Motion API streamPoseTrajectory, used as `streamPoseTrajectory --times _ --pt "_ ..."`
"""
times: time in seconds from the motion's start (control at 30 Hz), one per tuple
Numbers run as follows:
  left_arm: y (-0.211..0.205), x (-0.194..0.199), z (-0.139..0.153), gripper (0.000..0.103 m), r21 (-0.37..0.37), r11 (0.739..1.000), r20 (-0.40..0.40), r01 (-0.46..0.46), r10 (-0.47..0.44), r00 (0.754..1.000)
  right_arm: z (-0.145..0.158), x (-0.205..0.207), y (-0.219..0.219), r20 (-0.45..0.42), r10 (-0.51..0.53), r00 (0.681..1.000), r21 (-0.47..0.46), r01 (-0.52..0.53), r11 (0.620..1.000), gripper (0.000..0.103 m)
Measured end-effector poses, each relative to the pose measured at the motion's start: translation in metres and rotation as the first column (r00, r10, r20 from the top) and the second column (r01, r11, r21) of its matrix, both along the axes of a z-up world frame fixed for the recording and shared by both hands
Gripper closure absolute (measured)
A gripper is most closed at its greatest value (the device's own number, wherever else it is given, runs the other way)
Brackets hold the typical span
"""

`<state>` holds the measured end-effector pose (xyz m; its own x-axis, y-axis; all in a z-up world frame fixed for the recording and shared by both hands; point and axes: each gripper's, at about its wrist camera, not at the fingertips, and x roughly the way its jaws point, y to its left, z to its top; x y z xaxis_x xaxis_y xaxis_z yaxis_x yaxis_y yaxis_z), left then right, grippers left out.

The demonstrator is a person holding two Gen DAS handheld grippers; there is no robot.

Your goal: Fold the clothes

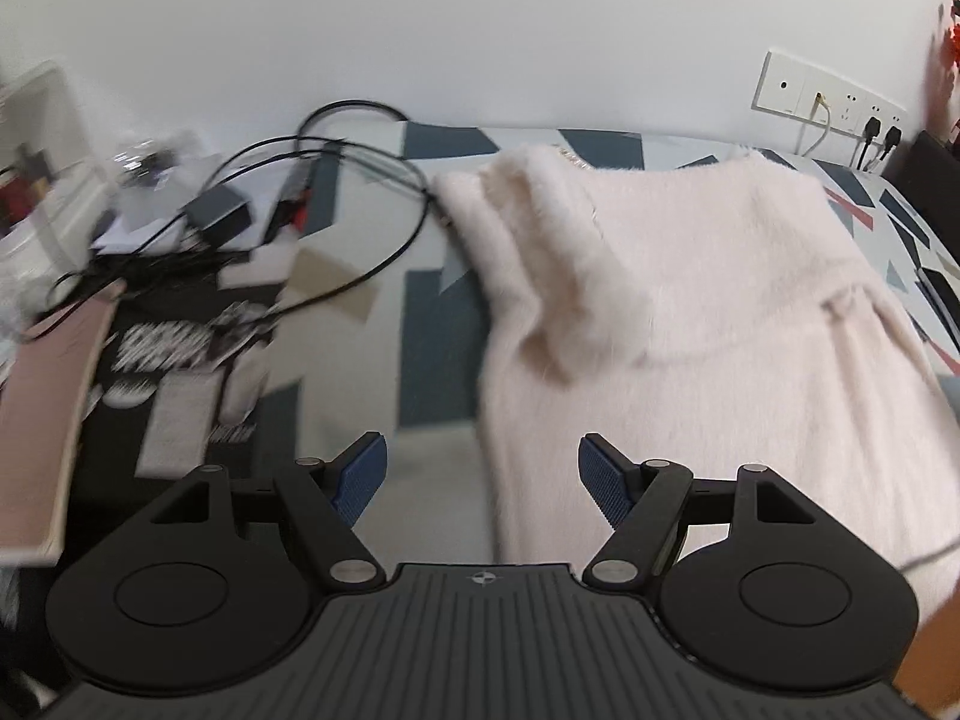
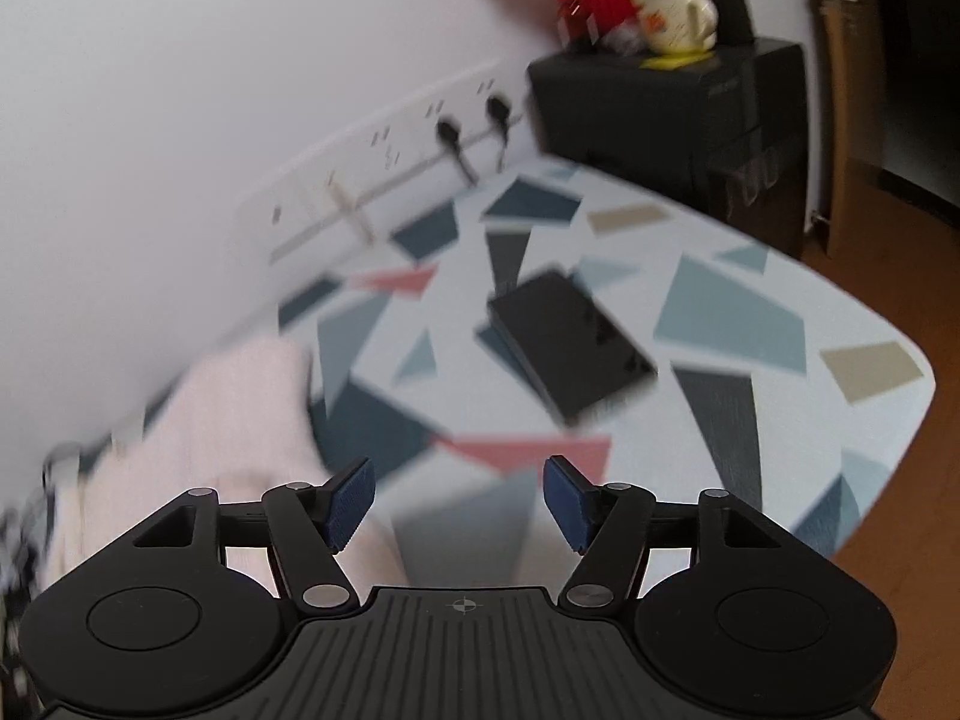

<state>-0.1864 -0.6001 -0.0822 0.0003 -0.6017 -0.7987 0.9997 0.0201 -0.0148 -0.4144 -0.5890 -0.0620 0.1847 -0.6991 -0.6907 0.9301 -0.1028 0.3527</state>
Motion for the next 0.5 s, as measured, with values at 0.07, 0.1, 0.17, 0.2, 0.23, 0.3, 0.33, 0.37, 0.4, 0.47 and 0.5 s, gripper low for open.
streamPoseTrajectory --times 0.07,0.1,0.17,0.2,0.23,0.3,0.33,0.37,0.4,0.47,0.5 --pt "0.023 0.006 0.003 0.031 0.004 0.999 0.014 -0.039 0.039 0.999 -0.011 0.007 0.007 -0.041 0.053 0.998 0.015 -0.052 0.999 0.044" --pt "0.036 0.009 0.004 0.031 0.011 0.998 0.018 -0.061 0.061 0.998 -0.017 0.010 0.011 -0.064 0.080 0.995 0.023 -0.079 0.997 0.044" --pt "0.058 0.014 0.006 0.029 0.024 0.995 0.031 -0.092 0.092 0.995 -0.023 0.011 0.018 -0.072 0.120 0.990 0.033 -0.118 0.992 0.044" --pt "0.068 0.015 0.006 0.029 0.030 0.994 0.039 -0.103 0.102 0.994 -0.024 0.010 0.022 -0.061 0.133 0.989 0.033 -0.132 0.991 0.044" --pt "0.079 0.016 0.007 0.029 0.036 0.993 0.047 -0.113 0.112 0.993 -0.023 0.008 0.027 -0.056 0.144 0.988 0.029 -0.143 0.989 0.044" --pt "0.098 0.019 0.007 0.028 0.046 0.990 0.061 -0.134 0.131 0.989 -0.018 0.001 0.037 -0.056 0.161 0.985 0.016 -0.160 0.987 0.044" --pt "0.106 0.019 0.007 0.027 0.043 0.989 0.061 -0.144 0.142 0.988 -0.016 -0.002 0.041 -0.058 0.169 0.984 0.010 -0.168 0.986 0.044" --pt "0.113 0.019 0.006 0.027 0.040 0.987 0.060 -0.154 0.152 0.987 -0.013 -0.006 0.045 -0.062 0.176 0.982 0.006 -0.176 0.984 0.042" --pt "0.119 0.020 0.005 0.026 0.036 0.986 0.058 -0.164 0.161 0.985 -0.010 -0.010 0.048 -0.066 0.180 0.981 0.002 -0.180 0.984 0.042" --pt "0.126 0.017 -0.002 0.023 0.040 0.985 0.018 -0.171 0.170 0.985 -0.007 -0.014 0.053 -0.071 0.194 0.978 0.001 -0.195 0.981 0.040" --pt "0.128 0.015 -0.007 0.023 0.042 0.984 -0.002 -0.170 0.171 0.985 -0.008 -0.015 0.054 -0.071 0.204 0.976 0.006 -0.204 0.979 0.036"
